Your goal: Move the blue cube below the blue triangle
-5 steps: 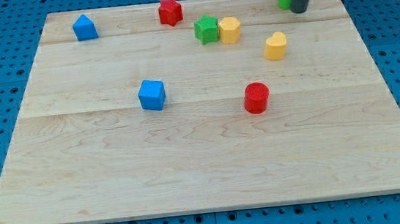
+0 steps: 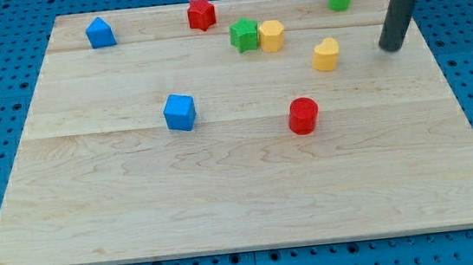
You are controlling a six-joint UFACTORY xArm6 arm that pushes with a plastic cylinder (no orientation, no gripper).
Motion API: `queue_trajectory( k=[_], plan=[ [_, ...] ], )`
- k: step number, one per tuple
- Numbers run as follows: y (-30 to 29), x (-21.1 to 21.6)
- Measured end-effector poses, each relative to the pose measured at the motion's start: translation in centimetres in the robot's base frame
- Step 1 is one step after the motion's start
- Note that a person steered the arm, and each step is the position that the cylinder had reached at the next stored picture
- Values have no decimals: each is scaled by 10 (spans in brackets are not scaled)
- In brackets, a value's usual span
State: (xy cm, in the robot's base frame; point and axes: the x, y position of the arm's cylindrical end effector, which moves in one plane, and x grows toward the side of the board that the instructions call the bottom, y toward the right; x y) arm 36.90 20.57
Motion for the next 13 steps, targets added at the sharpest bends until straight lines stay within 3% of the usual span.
queue_trajectory(
  k=[2,4,5,6,8,9,11,13],
  plan=[
    [-194,20],
    [-249,83],
    [-344,54],
    [-384,29],
    [-310,33],
    [-299,-4],
    [-380,-26],
    [-396,-23]
  ],
)
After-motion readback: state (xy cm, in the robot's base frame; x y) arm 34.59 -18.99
